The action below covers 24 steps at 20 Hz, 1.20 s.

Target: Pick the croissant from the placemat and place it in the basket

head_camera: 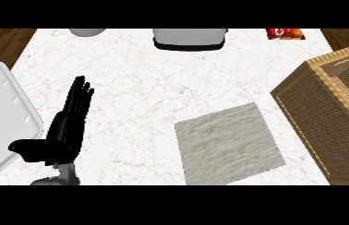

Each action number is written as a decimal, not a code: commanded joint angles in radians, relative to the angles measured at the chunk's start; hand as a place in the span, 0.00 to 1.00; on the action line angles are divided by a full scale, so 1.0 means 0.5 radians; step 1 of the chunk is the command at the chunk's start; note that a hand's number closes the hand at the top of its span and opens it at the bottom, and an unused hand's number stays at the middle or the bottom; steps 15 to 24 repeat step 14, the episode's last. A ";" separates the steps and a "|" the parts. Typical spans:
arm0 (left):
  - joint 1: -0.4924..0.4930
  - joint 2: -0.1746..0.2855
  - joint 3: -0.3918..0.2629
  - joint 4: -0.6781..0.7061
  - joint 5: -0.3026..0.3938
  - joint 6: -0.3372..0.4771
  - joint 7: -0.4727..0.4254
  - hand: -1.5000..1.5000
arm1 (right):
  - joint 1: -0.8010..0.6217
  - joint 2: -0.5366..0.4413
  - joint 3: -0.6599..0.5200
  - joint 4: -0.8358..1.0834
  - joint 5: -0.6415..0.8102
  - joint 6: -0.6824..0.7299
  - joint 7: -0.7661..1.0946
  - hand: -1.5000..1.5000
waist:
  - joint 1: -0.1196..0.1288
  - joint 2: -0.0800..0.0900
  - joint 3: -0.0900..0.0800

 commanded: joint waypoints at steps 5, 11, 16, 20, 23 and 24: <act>0.038 0.007 0.035 0.085 0.048 -0.074 -0.158 0.50 | -0.228 -0.235 -0.266 0.653 -0.184 0.423 -0.008 0.00 | 0.014 0.016 0.021; 0.095 -0.023 -0.031 -0.009 -0.018 -0.022 -0.083 0.50 | -0.211 -0.466 -0.303 0.937 -0.159 0.844 -0.246 0.00 | 0.019 0.015 0.027; -0.046 0.022 0.054 -0.007 0.045 -0.029 0.023 0.50 | -0.282 -0.482 -0.289 0.927 -0.166 0.933 -0.205 0.00 | 0.025 0.018 0.029; -0.046 0.022 0.054 -0.007 0.045 -0.029 0.023 0.50 | -0.282 -0.482 -0.289 0.927 -0.166 0.933 -0.205 0.00 | 0.025 0.018 0.029; -0.046 0.022 0.054 -0.007 0.045 -0.029 0.023 0.50 | -0.282 -0.482 -0.289 0.927 -0.166 0.933 -0.205 0.00 | 0.025 0.018 0.029; -0.046 0.022 0.054 -0.007 0.045 -0.029 0.023 0.50 | -0.282 -0.482 -0.289 0.927 -0.166 0.933 -0.205 0.00 | 0.025 0.018 0.029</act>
